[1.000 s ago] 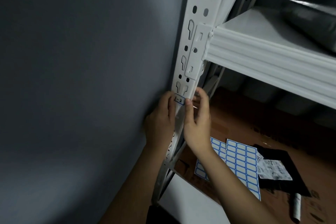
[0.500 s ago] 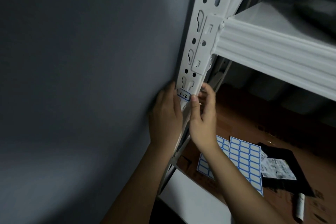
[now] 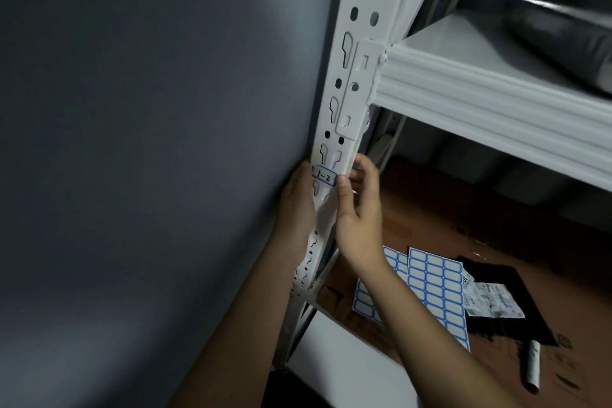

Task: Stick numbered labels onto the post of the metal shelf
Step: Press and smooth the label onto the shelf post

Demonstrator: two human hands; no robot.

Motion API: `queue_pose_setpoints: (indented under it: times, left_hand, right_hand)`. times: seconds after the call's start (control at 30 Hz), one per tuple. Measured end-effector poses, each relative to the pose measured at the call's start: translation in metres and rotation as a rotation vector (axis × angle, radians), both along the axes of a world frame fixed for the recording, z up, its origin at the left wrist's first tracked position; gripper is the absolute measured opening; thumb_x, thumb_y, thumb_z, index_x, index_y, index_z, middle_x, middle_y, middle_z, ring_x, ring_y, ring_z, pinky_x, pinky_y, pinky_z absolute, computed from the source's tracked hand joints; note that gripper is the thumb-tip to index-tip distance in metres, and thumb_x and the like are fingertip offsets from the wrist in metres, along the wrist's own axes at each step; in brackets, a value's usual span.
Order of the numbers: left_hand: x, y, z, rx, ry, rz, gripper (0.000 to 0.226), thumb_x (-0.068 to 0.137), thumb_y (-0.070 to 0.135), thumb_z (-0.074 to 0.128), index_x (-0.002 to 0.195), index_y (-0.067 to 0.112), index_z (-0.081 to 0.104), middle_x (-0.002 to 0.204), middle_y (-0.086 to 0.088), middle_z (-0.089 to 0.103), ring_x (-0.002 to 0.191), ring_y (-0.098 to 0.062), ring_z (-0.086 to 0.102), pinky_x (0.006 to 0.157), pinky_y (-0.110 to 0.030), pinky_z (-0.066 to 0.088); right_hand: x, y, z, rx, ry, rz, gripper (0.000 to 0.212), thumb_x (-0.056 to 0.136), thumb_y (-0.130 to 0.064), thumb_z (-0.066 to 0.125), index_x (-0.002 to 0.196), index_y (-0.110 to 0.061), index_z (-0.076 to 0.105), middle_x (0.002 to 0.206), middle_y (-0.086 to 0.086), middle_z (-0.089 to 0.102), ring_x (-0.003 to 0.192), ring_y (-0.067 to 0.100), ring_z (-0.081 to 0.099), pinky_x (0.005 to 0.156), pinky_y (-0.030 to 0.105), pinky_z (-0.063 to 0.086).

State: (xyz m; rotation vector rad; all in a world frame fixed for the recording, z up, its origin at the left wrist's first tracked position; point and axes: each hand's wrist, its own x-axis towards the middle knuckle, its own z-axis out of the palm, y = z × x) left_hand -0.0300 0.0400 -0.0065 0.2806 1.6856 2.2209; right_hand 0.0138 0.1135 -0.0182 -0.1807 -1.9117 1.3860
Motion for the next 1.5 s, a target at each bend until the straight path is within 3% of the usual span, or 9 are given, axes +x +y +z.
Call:
queue_pose_setpoints:
  times: [0.13, 0.4, 0.57, 0.67, 0.8, 0.87, 0.97, 1.2, 1.5]
  left_hand:
    - [-0.003, 0.002, 0.0, 0.086, -0.083, -0.105, 0.048, 0.09, 0.047, 0.04, 0.124, 0.02, 0.061, 0.121, -0.005, 0.066, 0.115, -0.02, 0.06, 0.106, -0.045, 0.04]
    - [-0.008, -0.003, 0.001, 0.254, -0.119, -0.196, 0.032, 0.098, 0.02, 0.034, 0.11, 0.014, 0.063, 0.112, -0.006, 0.068, 0.102, -0.012, 0.065, 0.083, -0.021, 0.05]
    - [-0.011, 0.0, -0.003, 0.176, -0.074, -0.168, 0.032, 0.093, 0.024, 0.038, 0.108, 0.024, 0.066, 0.114, -0.002, 0.069, 0.107, -0.011, 0.063, 0.088, -0.028, 0.045]
    - [-0.011, 0.001, -0.001, 0.153, -0.074, -0.185, 0.035, 0.092, 0.025, 0.036, 0.111, 0.025, 0.065, 0.115, -0.005, 0.068, 0.107, -0.016, 0.063, 0.09, -0.033, 0.047]
    - [-0.01, 0.0, 0.001, 0.145, -0.036, -0.21, 0.035, 0.086, 0.02, 0.039, 0.11, 0.021, 0.064, 0.113, -0.007, 0.069, 0.103, -0.018, 0.064, 0.087, -0.033, 0.05]
    - [-0.007, 0.0, 0.001, 0.112, 0.035, -0.182, 0.045, 0.073, 0.014, 0.041, 0.113, 0.022, 0.061, 0.113, -0.005, 0.068, 0.104, -0.016, 0.064, 0.082, -0.029, 0.05]
    - [-0.006, -0.001, -0.002, 0.147, 0.032, -0.182, 0.051, 0.066, 0.012, 0.039, 0.111, 0.024, 0.06, 0.11, -0.002, 0.068, 0.101, -0.011, 0.065, 0.076, -0.022, 0.05]
    - [-0.009, -0.005, 0.005, 0.236, -0.04, -0.253, 0.034, 0.094, 0.011, 0.033, 0.117, 0.012, 0.058, 0.113, -0.005, 0.067, 0.098, -0.004, 0.066, 0.073, -0.013, 0.05]
    - [-0.01, -0.001, 0.002, 0.177, -0.003, -0.244, 0.038, 0.094, 0.006, 0.028, 0.115, 0.019, 0.058, 0.102, 0.003, 0.069, 0.084, 0.002, 0.067, 0.063, -0.011, 0.05]
  right_hand:
    - [-0.002, 0.006, 0.004, -0.159, -0.025, 0.132, 0.034, 0.09, -0.023, 0.045, 0.123, -0.018, 0.053, 0.12, 0.002, 0.061, 0.114, 0.009, 0.055, 0.101, 0.029, 0.043]
    - [-0.009, -0.013, 0.007, -0.295, 0.032, 0.123, 0.033, 0.087, -0.008, 0.041, 0.119, -0.012, 0.05, 0.106, -0.012, 0.059, 0.095, -0.011, 0.055, 0.082, 0.006, 0.041]
    - [-0.013, -0.014, 0.006, -0.282, 0.032, 0.096, 0.029, 0.094, 0.008, 0.035, 0.114, -0.01, 0.046, 0.097, -0.014, 0.053, 0.082, -0.021, 0.05, 0.075, 0.0, 0.037]
    - [-0.018, -0.018, 0.005, -0.277, 0.053, 0.068, 0.025, 0.091, -0.005, 0.035, 0.107, -0.021, 0.045, 0.086, -0.016, 0.055, 0.07, -0.011, 0.05, 0.066, 0.008, 0.041]
    - [-0.023, -0.018, 0.003, -0.303, 0.04, 0.056, 0.029, 0.082, -0.016, 0.033, 0.1, -0.034, 0.045, 0.088, -0.018, 0.057, 0.078, 0.008, 0.05, 0.07, 0.028, 0.041]
    - [-0.024, -0.017, 0.001, -0.294, 0.038, 0.054, 0.031, 0.079, -0.013, 0.033, 0.099, -0.033, 0.045, 0.088, -0.025, 0.056, 0.08, -0.001, 0.051, 0.074, 0.025, 0.043]
    - [-0.023, -0.017, -0.005, -0.317, 0.05, 0.084, 0.042, 0.071, -0.004, 0.036, 0.101, -0.031, 0.047, 0.093, -0.016, 0.057, 0.087, -0.001, 0.053, 0.079, 0.024, 0.045]
    - [-0.02, -0.017, 0.002, -0.369, 0.06, 0.128, 0.021, 0.08, -0.017, 0.039, 0.098, -0.025, 0.048, 0.084, -0.021, 0.062, 0.081, -0.012, 0.056, 0.075, 0.009, 0.044]
    - [-0.023, -0.016, 0.0, -0.339, -0.006, 0.072, 0.027, 0.075, -0.017, 0.035, 0.094, -0.03, 0.048, 0.087, -0.017, 0.059, 0.081, -0.001, 0.054, 0.073, 0.019, 0.045]
